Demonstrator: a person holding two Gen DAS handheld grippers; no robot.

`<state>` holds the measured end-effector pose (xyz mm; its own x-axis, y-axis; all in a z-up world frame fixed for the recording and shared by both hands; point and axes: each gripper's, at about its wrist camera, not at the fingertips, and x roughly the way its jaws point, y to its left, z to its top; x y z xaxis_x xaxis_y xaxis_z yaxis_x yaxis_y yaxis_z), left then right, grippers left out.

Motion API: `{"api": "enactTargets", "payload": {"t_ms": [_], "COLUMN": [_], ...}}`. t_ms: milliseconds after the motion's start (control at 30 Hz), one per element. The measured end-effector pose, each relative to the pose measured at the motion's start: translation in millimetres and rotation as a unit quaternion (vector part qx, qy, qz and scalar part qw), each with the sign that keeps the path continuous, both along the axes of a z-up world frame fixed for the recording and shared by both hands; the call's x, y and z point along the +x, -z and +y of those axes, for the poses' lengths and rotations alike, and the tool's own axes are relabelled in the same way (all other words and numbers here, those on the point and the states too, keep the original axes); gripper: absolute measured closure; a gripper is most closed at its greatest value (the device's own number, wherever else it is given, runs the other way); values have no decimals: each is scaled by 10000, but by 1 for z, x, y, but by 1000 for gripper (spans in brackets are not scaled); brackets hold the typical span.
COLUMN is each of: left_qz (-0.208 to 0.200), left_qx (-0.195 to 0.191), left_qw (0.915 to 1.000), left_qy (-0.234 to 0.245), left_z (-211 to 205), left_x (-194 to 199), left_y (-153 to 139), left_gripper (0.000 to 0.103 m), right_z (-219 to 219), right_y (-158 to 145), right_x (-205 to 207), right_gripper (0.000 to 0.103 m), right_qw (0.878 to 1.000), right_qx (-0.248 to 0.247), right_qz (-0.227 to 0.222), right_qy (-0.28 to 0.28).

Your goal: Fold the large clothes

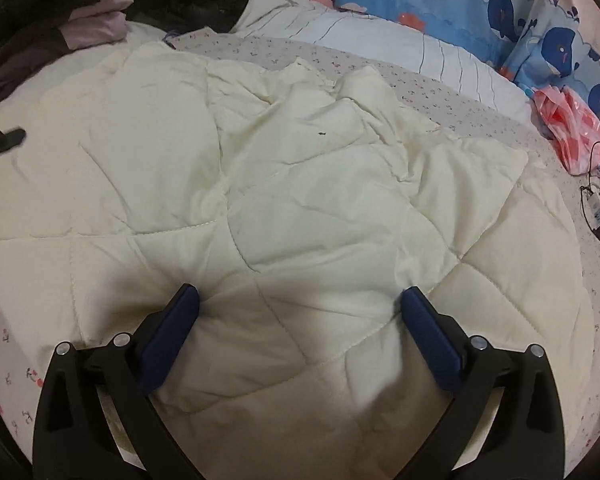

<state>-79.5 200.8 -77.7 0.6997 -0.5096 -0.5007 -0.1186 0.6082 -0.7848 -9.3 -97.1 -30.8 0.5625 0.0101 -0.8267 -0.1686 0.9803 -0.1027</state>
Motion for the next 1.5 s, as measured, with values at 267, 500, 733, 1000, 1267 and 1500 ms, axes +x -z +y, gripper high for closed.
{"api": "enactTargets", "payload": {"t_ms": [267,500,733,1000,1267,1500], "left_qz": [-1084,-2078,-2259,-2396,-2407,-1839], "left_qx": [1005,2076,2798,4166,3995,3290], "left_qw": [9880,9436,8758,7898,7650,8845], "left_qy": [437,1527,3220,3811,4441,2749], "left_z": [-45,-167,-354,-439,-392,-296], "left_x": [-12,-13,-23,-60,-103,-27], "left_y": [-65,-152,-116,-59,-109,-132], "left_gripper": [56,56,56,50,24,18], "right_z": [7,-113,-295,-309,-273,-296], "right_y": [13,-16,11,47,29,-21], "right_x": [-29,-8,-26,-15,-7,-37], "right_gripper": [6,6,6,6,7,7], "right_qw": [9999,9166,7146,7162,8441,8819], "right_qx": [112,3857,6927,6855,5177,4276], "right_qz": [-119,1044,517,872,1017,-342], "right_qy": [-11,-131,829,970,955,1955]}}
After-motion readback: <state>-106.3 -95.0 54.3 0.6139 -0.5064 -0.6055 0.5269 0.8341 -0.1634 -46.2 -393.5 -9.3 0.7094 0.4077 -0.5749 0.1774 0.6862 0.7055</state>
